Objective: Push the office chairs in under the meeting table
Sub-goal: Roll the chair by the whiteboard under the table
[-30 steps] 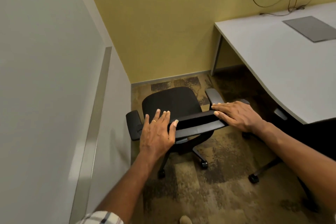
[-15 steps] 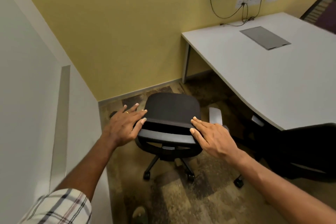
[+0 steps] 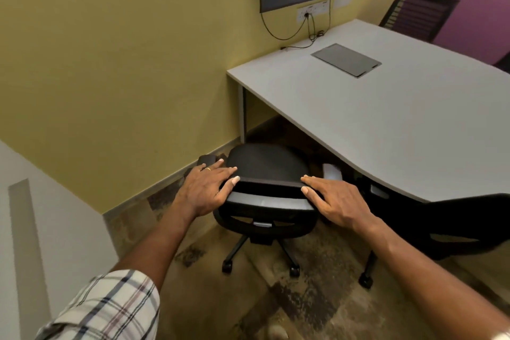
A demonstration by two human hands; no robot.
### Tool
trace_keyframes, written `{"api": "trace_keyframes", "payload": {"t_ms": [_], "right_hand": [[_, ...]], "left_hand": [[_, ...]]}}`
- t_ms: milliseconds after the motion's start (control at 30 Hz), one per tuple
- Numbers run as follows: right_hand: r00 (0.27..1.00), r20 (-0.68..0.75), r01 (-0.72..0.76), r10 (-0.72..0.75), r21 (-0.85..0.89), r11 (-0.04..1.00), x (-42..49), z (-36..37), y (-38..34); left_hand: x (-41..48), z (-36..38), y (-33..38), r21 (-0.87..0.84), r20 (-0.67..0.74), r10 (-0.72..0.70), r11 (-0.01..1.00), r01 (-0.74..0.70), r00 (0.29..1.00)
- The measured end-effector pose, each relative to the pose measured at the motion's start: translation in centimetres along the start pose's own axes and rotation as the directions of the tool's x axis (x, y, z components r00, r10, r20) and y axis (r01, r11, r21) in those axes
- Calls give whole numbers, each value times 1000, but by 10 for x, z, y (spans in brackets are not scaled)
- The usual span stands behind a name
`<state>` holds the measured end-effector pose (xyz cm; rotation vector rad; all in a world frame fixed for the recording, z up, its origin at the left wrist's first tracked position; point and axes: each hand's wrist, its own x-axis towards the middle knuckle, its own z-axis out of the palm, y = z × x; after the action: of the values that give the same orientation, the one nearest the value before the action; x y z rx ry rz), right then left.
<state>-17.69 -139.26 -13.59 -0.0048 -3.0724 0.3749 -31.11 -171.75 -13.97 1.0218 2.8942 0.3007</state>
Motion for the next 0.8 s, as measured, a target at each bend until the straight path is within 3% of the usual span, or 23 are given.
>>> {"api": "trace_keyframes", "payload": {"t_ms": [233,367,800], "right_hand": [[986,-95,-134,135,11,991,68,18,19],[971,-102,-212,215,39,977,149,18,44],[912,-170,-375,372,19,927,282,8,77]], "left_hand": [[123,3,-52,17,17,174,984,-175,985],[228,-5,-82,16,69,211,977,-212,975],[422,-14,-131,18,67,405,913,-407,912]]}}
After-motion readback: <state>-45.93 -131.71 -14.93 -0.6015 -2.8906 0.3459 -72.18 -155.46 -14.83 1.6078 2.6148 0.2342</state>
